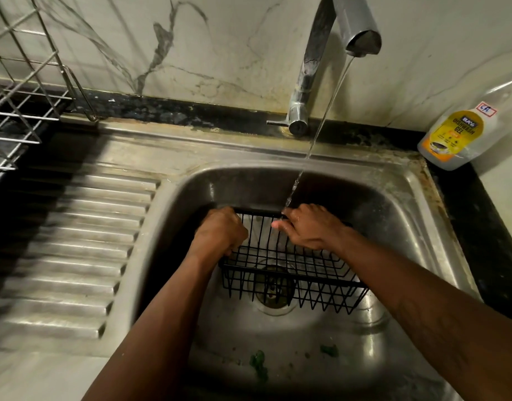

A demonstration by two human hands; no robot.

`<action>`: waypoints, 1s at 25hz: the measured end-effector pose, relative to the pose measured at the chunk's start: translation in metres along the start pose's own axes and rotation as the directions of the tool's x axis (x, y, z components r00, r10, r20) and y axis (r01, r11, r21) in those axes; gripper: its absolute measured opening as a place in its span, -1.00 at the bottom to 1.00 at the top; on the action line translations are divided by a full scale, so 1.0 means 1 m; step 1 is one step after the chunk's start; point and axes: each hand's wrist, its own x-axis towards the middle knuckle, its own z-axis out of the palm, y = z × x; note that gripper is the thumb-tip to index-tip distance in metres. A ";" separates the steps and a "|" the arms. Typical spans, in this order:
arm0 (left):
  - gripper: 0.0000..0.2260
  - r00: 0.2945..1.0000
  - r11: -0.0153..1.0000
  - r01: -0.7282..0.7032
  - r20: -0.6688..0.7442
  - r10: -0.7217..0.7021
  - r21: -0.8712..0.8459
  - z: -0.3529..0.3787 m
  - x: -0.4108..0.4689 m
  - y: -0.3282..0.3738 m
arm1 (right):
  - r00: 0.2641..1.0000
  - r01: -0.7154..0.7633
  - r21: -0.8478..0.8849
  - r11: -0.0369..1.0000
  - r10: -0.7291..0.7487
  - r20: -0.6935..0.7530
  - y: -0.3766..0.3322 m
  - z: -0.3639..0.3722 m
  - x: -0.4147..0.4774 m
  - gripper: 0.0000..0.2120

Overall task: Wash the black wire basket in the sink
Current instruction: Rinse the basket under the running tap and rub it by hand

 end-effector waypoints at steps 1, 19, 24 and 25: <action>-0.84 1.000 1.000 0.001 0.004 0.000 -0.010 0.000 0.000 0.000 | 0.999 -0.002 0.080 0.997 -0.001 0.035 0.002 -0.004 0.001 -0.44; -0.91 0.997 0.996 0.051 0.068 -0.046 -0.074 -0.005 0.000 -0.006 | 0.996 -0.067 0.100 0.993 0.072 -0.047 0.006 -0.004 0.002 -0.42; -0.82 0.986 0.981 0.166 0.010 -0.165 -0.104 -0.005 0.000 -0.015 | 0.999 0.032 -0.136 0.990 -0.026 0.046 0.000 -0.009 0.006 -0.34; -0.83 0.980 0.975 0.181 -0.055 -0.190 -0.132 -0.004 0.002 -0.018 | 0.998 0.056 -0.180 0.982 -0.048 0.046 -0.006 -0.007 0.006 -0.33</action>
